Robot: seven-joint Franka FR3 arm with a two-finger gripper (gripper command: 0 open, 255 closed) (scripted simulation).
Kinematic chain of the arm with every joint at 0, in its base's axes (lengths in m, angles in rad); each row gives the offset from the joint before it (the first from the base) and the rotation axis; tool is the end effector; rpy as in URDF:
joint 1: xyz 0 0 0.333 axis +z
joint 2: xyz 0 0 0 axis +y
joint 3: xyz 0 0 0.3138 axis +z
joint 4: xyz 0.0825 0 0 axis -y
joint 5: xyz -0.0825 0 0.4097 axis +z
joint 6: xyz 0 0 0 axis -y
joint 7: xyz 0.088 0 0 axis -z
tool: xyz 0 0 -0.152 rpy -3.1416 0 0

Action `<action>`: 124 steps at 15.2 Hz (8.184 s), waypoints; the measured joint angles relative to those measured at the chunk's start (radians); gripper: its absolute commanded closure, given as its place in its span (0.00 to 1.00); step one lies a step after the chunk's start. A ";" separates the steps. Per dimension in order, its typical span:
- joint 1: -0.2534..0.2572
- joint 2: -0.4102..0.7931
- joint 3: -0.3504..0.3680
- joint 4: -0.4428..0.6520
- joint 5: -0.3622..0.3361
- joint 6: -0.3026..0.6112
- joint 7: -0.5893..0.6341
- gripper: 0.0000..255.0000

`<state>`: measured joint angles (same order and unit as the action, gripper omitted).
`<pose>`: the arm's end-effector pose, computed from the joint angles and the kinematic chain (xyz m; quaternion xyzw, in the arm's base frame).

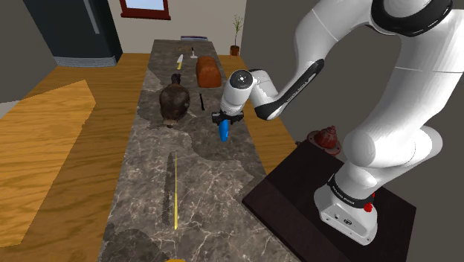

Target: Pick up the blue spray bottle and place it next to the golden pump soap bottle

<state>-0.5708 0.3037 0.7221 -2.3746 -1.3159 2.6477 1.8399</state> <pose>0.5138 0.1060 0.1637 0.9343 -0.2709 0.2226 0.0646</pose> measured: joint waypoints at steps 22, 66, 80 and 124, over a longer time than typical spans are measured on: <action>-0.091 -0.204 0.110 -0.053 0.352 0.031 -0.281 1.00; 0.100 -0.662 -0.071 0.143 1.185 -0.361 -1.019 1.00; 0.205 -0.792 0.054 0.173 1.265 -0.529 -0.860 1.00; -0.203 -0.893 1.050 0.679 1.428 -0.836 -0.270 1.00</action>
<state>-0.7741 -0.5896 1.7719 -1.6951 0.1117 1.8119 1.5699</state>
